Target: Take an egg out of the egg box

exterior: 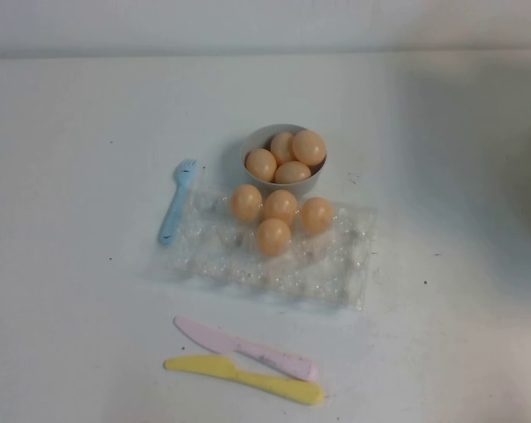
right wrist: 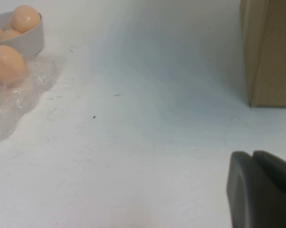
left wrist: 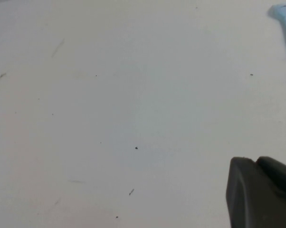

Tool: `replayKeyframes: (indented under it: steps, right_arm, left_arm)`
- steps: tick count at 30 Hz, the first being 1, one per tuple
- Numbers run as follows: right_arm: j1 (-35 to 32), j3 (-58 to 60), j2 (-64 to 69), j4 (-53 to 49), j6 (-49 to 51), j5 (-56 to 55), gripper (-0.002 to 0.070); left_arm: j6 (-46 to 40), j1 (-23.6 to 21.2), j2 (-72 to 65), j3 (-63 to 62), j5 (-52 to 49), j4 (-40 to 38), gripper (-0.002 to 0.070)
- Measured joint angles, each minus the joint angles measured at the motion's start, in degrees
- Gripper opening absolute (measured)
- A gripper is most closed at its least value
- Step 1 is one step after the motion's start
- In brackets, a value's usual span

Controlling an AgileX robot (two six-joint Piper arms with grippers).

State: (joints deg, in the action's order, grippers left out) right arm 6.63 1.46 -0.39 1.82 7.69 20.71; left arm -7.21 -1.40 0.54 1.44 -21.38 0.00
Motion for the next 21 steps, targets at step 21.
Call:
replayKeyframes:
  steps: [21]
  right_arm:
    - [0.00, 0.00, 0.00, 0.09, 0.00, 0.00, -0.0017]
  left_arm:
    - [17.34, 0.00, 0.00, 0.00, 23.29, -11.81, -0.0003]
